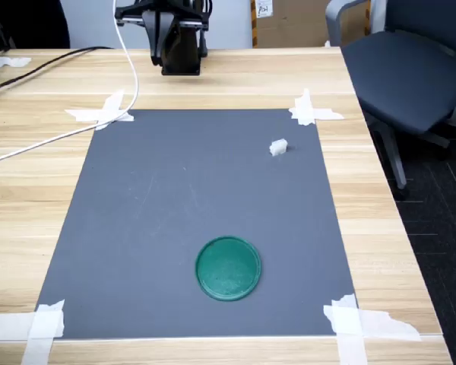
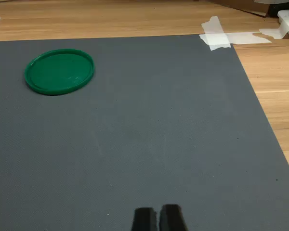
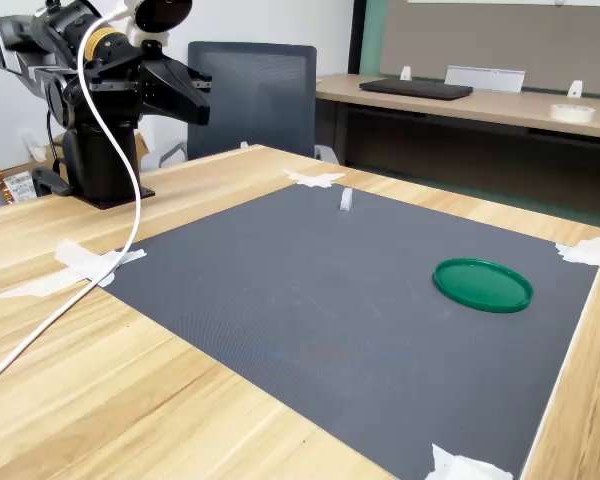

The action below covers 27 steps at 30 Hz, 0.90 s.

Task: Grasp a white terminal and put it in the green lid.

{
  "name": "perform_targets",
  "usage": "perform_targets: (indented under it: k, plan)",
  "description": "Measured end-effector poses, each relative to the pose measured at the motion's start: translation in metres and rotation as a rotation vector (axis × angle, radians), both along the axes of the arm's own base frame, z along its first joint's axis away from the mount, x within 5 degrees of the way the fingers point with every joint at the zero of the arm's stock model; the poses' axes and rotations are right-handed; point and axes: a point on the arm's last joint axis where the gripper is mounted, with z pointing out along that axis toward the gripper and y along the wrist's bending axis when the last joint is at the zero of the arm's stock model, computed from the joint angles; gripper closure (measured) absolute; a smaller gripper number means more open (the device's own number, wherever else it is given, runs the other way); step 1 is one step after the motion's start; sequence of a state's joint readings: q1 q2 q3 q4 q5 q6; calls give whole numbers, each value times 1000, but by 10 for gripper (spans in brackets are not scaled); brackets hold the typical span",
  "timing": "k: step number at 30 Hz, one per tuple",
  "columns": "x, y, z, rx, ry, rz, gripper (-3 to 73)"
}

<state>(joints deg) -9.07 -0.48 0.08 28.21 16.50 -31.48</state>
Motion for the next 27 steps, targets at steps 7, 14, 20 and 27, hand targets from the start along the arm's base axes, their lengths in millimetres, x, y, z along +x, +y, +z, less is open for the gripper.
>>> perform_targets:
  k: [7,14,20,27]
  plan:
    - [0,0,0,0,0,0,724]
    - [0,0,0,0,0,0,724]
    - [0,1,-1,2,15,8,724]
    - [0,1,-3,3,29,16,724]
